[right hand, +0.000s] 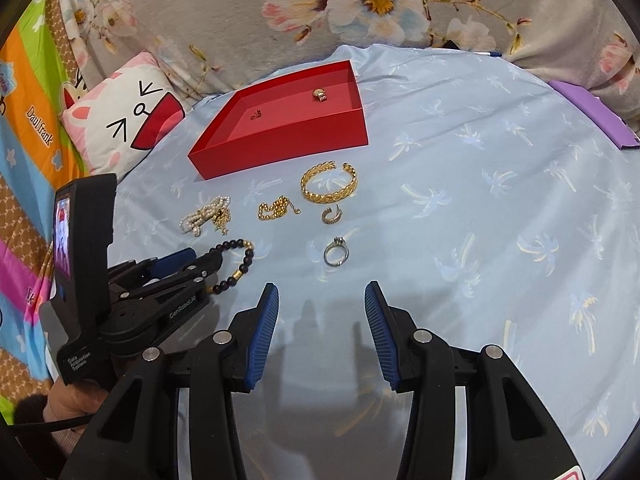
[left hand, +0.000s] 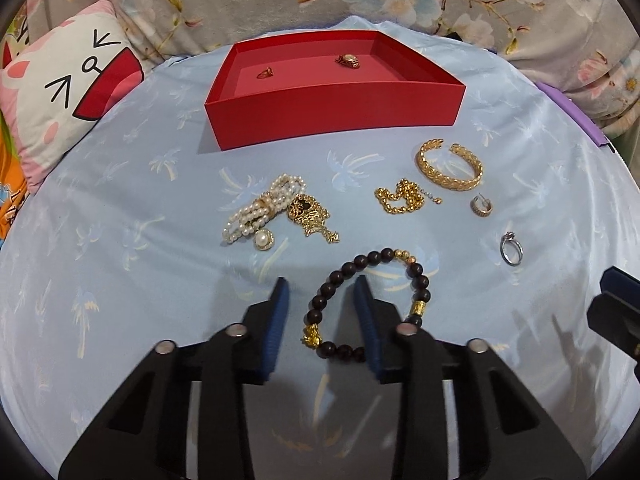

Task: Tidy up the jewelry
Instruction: 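Grasp the black-bead bracelet with the left gripper while the right grasps the twisted gold bangle, then lift bracelet and bangle and carry both over the red box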

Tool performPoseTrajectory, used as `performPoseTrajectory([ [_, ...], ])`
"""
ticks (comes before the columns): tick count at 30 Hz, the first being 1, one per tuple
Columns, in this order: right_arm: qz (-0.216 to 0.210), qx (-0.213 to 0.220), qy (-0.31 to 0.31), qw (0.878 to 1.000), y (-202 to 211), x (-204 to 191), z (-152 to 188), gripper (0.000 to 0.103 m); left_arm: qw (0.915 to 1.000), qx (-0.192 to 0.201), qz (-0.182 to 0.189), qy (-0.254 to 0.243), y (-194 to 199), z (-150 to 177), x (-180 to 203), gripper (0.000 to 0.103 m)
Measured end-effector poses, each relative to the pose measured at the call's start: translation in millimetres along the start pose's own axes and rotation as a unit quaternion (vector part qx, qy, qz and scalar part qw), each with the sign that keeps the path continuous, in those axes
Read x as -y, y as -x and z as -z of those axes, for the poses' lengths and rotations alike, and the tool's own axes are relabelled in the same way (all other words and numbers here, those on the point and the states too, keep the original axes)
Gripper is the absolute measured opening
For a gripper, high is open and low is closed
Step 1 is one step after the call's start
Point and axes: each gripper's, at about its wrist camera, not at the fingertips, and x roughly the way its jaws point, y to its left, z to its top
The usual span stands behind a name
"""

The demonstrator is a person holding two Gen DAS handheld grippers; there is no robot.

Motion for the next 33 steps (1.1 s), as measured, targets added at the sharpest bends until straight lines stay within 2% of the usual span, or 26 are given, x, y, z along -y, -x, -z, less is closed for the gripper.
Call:
performPoseTrajectory([
  [1, -0.001, 0.002, 0.000, 1.000, -1.9, 0.3, -2.6, 0.045, 1.0000, 0.000, 0.003, 0.003, 0.0, -0.9, -1.1, 0.013],
  [2, -0.001, 0.004, 0.001, 1.000, -4.3, -0.1, -6.3, 0.045, 0.9999, -0.002, 0.012, 0.008, -0.6, -2.5, -3.2, 0.009],
  [10, 0.001, 0.014, 0.004, 1.000, -30.9, -0.7, -41.1, 0.045, 0.9983, -0.006, 0.050, 0.029, 3.0, -4.6, -14.4, 0.007],
  [18, 0.023, 0.003, -0.010, 1.000, -74.7, 10.3, -70.1, 0.044, 0.9966, 0.021, 0.066, 0.044, 27.3, -19.0, -30.8, 0.007],
  [29, 0.051, -0.023, -0.010, 0.998, -115.5, 15.6, -82.9, 0.010, 0.9945, 0.043, 0.071, 0.064, 41.6, -34.7, -52.9, 0.007],
  [33, 0.054, -0.020, -0.012, 0.998, -116.9, 16.0, -81.0, 0.005, 0.9939, 0.047, 0.073, 0.068, 44.7, -39.3, -59.3, 0.007],
])
